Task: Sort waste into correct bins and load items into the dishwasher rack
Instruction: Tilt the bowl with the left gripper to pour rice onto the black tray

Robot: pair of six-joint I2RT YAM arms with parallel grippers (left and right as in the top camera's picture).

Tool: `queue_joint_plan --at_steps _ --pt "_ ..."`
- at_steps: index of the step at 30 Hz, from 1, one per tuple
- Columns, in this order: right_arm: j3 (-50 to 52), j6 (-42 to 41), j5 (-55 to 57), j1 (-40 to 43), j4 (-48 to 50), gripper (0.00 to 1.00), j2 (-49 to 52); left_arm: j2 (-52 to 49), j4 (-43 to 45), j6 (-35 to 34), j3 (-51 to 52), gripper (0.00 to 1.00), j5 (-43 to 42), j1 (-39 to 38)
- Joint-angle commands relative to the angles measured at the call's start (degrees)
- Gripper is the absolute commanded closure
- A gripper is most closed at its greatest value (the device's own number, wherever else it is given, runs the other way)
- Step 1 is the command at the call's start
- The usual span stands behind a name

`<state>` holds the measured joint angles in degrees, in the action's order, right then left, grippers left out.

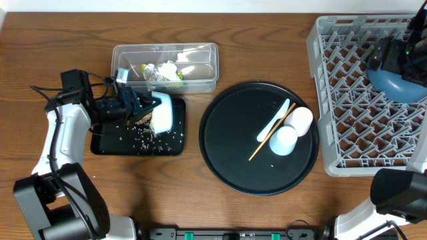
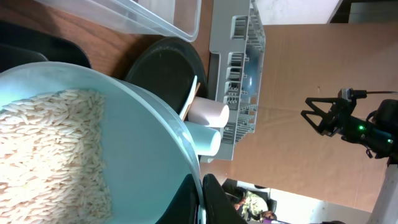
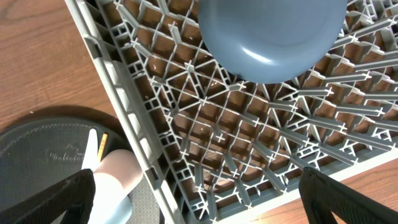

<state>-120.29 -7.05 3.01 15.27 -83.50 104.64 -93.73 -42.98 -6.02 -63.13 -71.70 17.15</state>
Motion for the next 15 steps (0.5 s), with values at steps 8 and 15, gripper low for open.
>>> queue_joint_plan --at_steps 8,15 --pt "0.04 -0.63 -0.04 0.31 -0.07 0.01 0.26 0.22 1.9 -0.33 1.4 0.94 -1.88 0.31" --pt "0.04 -0.63 -0.04 0.31 -0.07 0.01 0.26 -0.72 7.02 -4.83 3.08 0.94 -1.55 1.77"
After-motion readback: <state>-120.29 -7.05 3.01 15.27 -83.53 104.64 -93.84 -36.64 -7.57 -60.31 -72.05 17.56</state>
